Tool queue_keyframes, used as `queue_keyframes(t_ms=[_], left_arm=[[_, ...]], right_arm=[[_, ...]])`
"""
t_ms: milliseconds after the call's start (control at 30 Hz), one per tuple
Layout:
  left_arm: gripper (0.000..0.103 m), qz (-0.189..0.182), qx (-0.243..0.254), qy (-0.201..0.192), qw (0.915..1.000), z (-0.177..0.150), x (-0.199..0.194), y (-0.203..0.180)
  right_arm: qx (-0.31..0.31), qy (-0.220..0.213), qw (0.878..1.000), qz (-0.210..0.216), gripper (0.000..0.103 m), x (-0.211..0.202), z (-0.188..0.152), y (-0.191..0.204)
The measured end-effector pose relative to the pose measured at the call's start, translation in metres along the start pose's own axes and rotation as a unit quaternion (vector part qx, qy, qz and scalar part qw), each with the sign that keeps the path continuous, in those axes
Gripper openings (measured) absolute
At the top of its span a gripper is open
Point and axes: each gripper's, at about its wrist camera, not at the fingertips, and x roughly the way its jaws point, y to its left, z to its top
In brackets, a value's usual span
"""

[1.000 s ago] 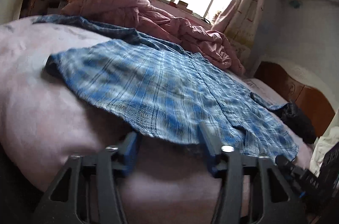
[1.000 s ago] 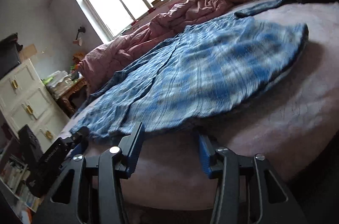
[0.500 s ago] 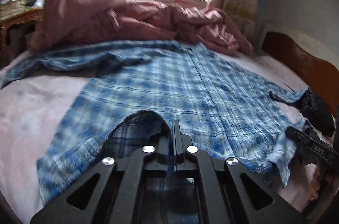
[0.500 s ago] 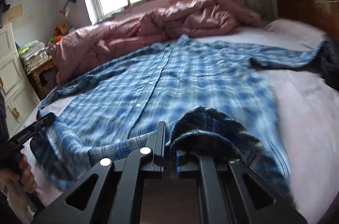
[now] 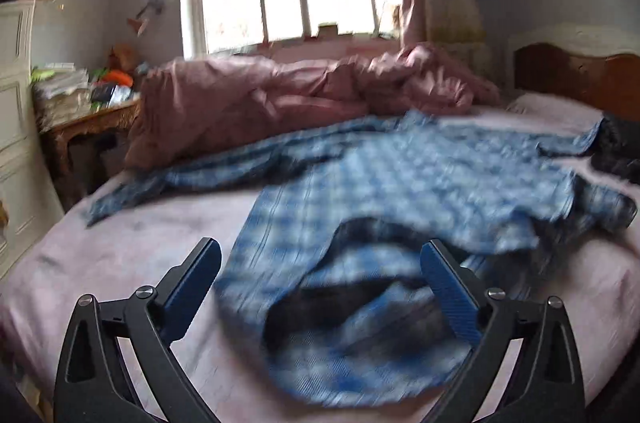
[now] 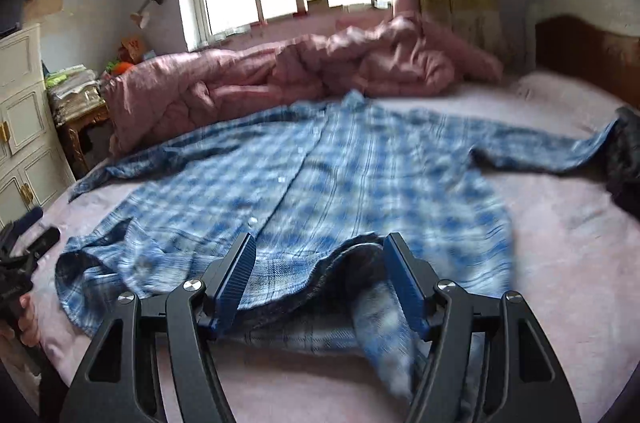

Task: Fold large clothes

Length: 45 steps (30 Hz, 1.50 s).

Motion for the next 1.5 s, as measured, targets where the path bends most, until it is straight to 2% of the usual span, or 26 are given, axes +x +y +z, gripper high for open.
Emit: queue_keyframes(t_ms=[133, 200, 267, 300, 333, 367, 400, 467, 500, 533, 567, 667, 767, 867, 967, 1000, 1033, 1067, 1100, 1133, 1167, 1200, 1300, 1367, 1433, 1500], left_arm=[[0.099, 0.025, 0.011, 0.092, 0.9954, -0.026, 0.025, 0.013], [0.099, 0.038, 0.009, 0.130, 0.9908, -0.036, 0.039, 0.016], [0.092, 0.026, -0.011, 0.128, 0.9913, -0.042, 0.040, 0.022], [0.069, 0.025, -0.017, 0.125, 0.9917, -0.043, 0.037, 0.024], [0.030, 0.024, -0.019, 0.119, 0.9924, -0.043, 0.036, 0.023], [0.014, 0.026, -0.019, 0.115, 0.9929, -0.042, 0.034, 0.023], [0.003, 0.025, -0.021, 0.109, 0.9935, -0.038, 0.031, 0.024], [0.002, 0.011, -0.029, 0.086, 0.9958, -0.027, 0.024, 0.028], [0.001, 0.011, -0.030, 0.073, 0.9968, -0.018, 0.020, 0.029], [0.001, 0.016, -0.028, 0.059, 0.9978, -0.009, 0.017, 0.030], [0.001, 0.022, -0.026, 0.045, 0.9984, 0.002, 0.015, 0.033], [0.001, 0.043, -0.026, 0.029, 0.9983, 0.043, 0.026, 0.045], [0.001, 0.042, -0.043, 0.074, 0.9954, 0.078, 0.073, 0.064], [0.002, 0.021, -0.092, 0.139, 0.9859, 0.091, 0.128, 0.086], [0.021, 0.002, -0.133, 0.168, 0.9767, 0.086, 0.160, 0.096], [0.042, -0.004, -0.137, 0.163, 0.9770, 0.082, 0.162, 0.097], [0.069, -0.013, -0.139, 0.149, 0.9789, 0.078, 0.160, 0.096], [0.080, -0.021, -0.139, 0.127, 0.9820, 0.073, 0.154, 0.096], [0.090, -0.027, -0.138, 0.103, 0.9847, 0.069, 0.148, 0.096], [0.093, -0.034, -0.134, 0.090, 0.9863, 0.066, 0.144, 0.097], [0.094, -0.042, -0.129, 0.086, 0.9871, 0.065, 0.140, 0.096], [0.097, -0.051, -0.128, 0.082, 0.9870, 0.064, 0.136, 0.096], [0.102, -0.061, -0.143, 0.095, 0.9832, 0.056, 0.134, 0.101], [0.102, -0.084, -0.160, 0.116, 0.9766, 0.050, 0.142, 0.105], [0.102, -0.103, -0.175, 0.127, 0.9709, 0.047, 0.146, 0.111], [0.102, -0.117, -0.190, 0.109, 0.9687, 0.047, 0.139, 0.116]], right_arm=[[-0.023, -0.026, 0.997, -0.065, 0.076, -0.029, -0.018, -0.009], [-0.048, -0.012, 0.994, -0.093, 0.076, -0.033, -0.028, -0.015], [-0.063, 0.019, 0.993, -0.101, 0.076, -0.029, -0.035, -0.022], [-0.071, 0.040, 0.992, -0.095, 0.076, -0.026, -0.040, -0.025], [-0.078, 0.056, 0.991, -0.091, 0.076, -0.024, -0.043, -0.027], [-0.085, 0.065, 0.990, -0.090, 0.076, -0.023, -0.046, -0.028], [-0.100, 0.072, 0.988, -0.088, 0.076, -0.022, -0.049, -0.028], [-0.124, 0.077, 0.985, -0.090, 0.076, -0.018, -0.053, -0.025], [-0.133, 0.065, 0.983, -0.106, 0.069, -0.018, -0.053, -0.023], [-0.137, 0.052, 0.981, -0.128, 0.055, -0.019, -0.049, -0.023], [-0.131, 0.045, 0.981, -0.138, 0.011, -0.019, -0.045, -0.025], [-0.064, 0.010, 0.989, -0.131, 0.011, -0.024, -0.014, -0.045], [-0.058, -0.003, 0.986, -0.156, 0.011, -0.006, 0.021, -0.059], [-0.061, 0.022, 0.985, -0.160, 0.011, 0.034, 0.048, -0.071], [-0.069, 0.058, 0.981, -0.169, 0.011, 0.074, 0.056, -0.076], [-0.072, 0.071, 0.980, -0.172, 0.011, 0.084, 0.055, -0.077], [-0.068, 0.074, 0.979, -0.179, 0.012, 0.092, 0.053, -0.079], [-0.061, 0.072, 0.979, -0.181, 0.018, 0.094, 0.050, -0.082], [-0.047, 0.070, 0.980, -0.179, 0.030, 0.093, 0.047, -0.085], [-0.031, 0.065, 0.983, -0.171, 0.038, 0.089, 0.044, -0.089], [-0.019, 0.055, 0.985, -0.162, 0.059, 0.083, 0.043, -0.093], [-0.005, 0.035, 0.988, -0.153, 0.073, 0.071, 0.041, -0.097], [0.037, -0.009, 0.991, -0.125, 0.076, 0.033, 0.035, -0.105], [0.071, -0.012, 0.994, -0.087, 0.076, 0.018, 0.025, -0.110], [0.102, 0.017, 0.994, -0.045, 0.076, 0.017, 0.008, -0.116], [0.096, 0.050, 0.993, -0.037, 0.076, 0.026, -0.002, -0.113]])
